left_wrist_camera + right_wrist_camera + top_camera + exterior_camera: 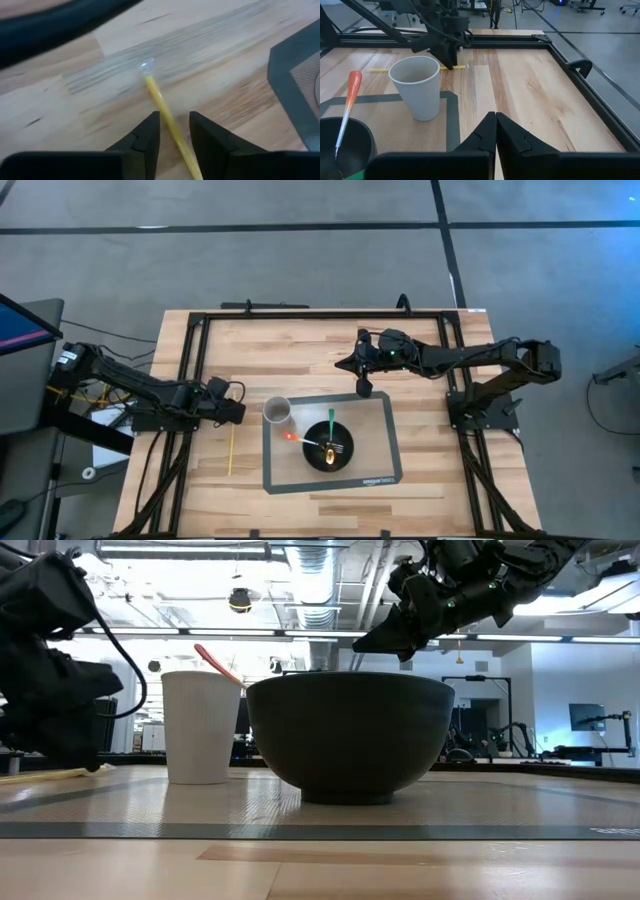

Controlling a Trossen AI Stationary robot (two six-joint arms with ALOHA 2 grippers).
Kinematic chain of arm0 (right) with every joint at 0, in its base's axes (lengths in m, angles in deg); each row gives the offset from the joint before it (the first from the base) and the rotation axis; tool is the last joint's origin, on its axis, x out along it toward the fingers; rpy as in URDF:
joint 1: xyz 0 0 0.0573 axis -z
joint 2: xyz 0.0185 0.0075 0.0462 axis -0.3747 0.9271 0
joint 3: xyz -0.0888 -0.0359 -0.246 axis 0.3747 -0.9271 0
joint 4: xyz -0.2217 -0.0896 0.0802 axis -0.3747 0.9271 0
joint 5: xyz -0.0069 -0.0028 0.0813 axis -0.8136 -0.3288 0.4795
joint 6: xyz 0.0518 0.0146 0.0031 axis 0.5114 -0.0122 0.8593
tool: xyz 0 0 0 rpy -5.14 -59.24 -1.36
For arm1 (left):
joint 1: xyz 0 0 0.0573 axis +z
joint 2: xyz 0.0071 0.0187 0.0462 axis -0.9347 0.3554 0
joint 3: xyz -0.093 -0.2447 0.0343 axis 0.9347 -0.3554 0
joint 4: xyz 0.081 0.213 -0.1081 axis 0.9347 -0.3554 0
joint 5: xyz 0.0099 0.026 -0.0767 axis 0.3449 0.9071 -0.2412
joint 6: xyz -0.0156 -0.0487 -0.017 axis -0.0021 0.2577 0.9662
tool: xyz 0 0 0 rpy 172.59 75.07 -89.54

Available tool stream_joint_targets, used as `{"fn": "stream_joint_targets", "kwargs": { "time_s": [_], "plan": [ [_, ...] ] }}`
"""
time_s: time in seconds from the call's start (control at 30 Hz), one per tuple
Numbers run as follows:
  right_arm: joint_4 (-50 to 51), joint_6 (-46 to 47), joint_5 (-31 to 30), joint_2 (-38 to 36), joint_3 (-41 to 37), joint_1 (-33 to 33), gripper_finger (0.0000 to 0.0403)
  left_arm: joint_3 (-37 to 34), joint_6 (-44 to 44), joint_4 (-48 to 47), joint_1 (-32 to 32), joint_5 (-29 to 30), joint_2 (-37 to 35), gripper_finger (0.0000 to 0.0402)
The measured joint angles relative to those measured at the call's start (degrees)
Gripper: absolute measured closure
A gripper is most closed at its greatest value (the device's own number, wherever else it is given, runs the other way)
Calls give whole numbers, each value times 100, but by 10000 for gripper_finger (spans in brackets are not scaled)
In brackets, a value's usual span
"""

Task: Pick & Place Utensil
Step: Put the orange straw into the white cup on the transparent mat

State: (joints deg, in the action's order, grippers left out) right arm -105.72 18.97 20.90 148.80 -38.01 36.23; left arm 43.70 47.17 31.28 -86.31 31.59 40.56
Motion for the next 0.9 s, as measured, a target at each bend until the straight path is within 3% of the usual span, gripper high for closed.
{"fn": "stream_joint_targets", "kwargs": {
  "time_s": [0.23, 0.57, 0.7, 0.9],
  "plan": [
    [0, 4, 0, 0, 0, 0, 402, -62, -3, 350, -7, 80, 9, 391],
    [0, 109, 0, 0, 0, 0, 402, 226, -439, 1235, -19, 455, 8, 396],
    [0, 107, 0, 0, 0, 0, 402, 728, -1252, 1215, -24, 620, 2, 397],
    [0, 107, 0, 0, 0, 0, 402, 1783, -3019, 1236, -24, 1607, -2, 397]
  ]
}}
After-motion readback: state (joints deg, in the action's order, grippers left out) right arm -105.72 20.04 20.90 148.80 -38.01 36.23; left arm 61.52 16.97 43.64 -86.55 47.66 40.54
